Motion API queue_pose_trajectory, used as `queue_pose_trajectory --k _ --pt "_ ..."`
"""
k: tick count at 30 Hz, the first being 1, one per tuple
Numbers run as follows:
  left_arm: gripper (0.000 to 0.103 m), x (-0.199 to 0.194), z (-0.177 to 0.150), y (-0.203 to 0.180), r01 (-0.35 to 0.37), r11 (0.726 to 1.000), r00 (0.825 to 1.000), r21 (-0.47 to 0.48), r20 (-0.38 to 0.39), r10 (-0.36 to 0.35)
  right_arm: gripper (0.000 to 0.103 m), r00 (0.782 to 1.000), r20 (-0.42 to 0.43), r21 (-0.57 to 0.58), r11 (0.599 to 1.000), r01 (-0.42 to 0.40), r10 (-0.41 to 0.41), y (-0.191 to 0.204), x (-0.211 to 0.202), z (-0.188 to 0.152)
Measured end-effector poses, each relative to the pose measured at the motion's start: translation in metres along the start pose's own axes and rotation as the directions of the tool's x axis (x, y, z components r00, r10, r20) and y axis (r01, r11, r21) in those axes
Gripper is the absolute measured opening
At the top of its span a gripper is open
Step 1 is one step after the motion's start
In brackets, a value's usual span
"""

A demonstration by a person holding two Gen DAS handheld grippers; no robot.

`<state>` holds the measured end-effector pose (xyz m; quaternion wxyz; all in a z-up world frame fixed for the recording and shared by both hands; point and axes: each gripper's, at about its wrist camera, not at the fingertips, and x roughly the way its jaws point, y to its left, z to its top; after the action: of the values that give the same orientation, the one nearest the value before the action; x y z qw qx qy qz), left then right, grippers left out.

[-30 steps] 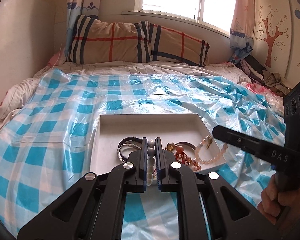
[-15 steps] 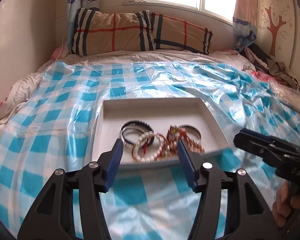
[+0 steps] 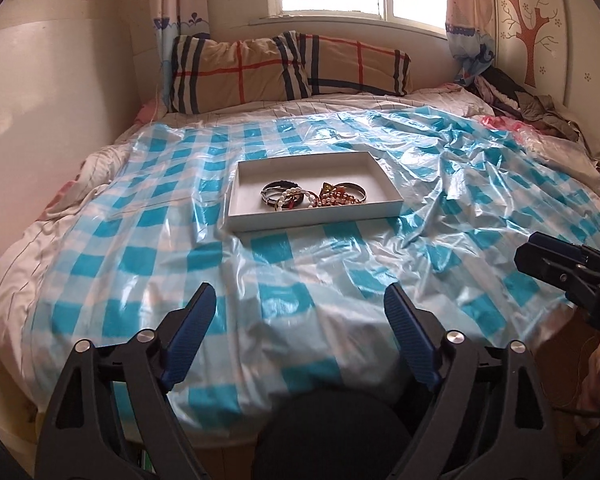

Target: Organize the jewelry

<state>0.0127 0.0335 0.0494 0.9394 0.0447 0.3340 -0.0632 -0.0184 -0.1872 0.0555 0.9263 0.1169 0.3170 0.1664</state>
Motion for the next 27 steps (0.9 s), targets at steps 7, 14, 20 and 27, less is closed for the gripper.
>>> queue_pose_trajectory --k 7,14,20,27 --pt "0.088 -0.041 -0.031 -0.003 -0.019 1.000 1.000 -0.005 -0.006 0.019 0.065 0.999 -0.004 -0.011 0.999 0.035 -0.035 0.015 -0.027 -0.034" --pt "0.095 -0.070 -0.044 -0.002 -0.025 1.000 0.999 -0.012 0.027 0.025 0.068 0.995 0.040 -0.023 0.996 0.091 -0.090 0.027 -0.058 -0.057" --pt "0.095 -0.084 -0.050 -0.001 -0.028 0.999 0.999 -0.029 0.036 0.029 0.073 0.992 0.046 -0.033 0.992 0.121 -0.120 0.031 -0.073 -0.070" --pt "0.095 -0.095 -0.057 -0.002 -0.032 0.999 0.999 -0.034 0.029 0.033 0.076 0.989 0.063 -0.036 0.990 0.139 -0.137 0.033 -0.088 -0.077"
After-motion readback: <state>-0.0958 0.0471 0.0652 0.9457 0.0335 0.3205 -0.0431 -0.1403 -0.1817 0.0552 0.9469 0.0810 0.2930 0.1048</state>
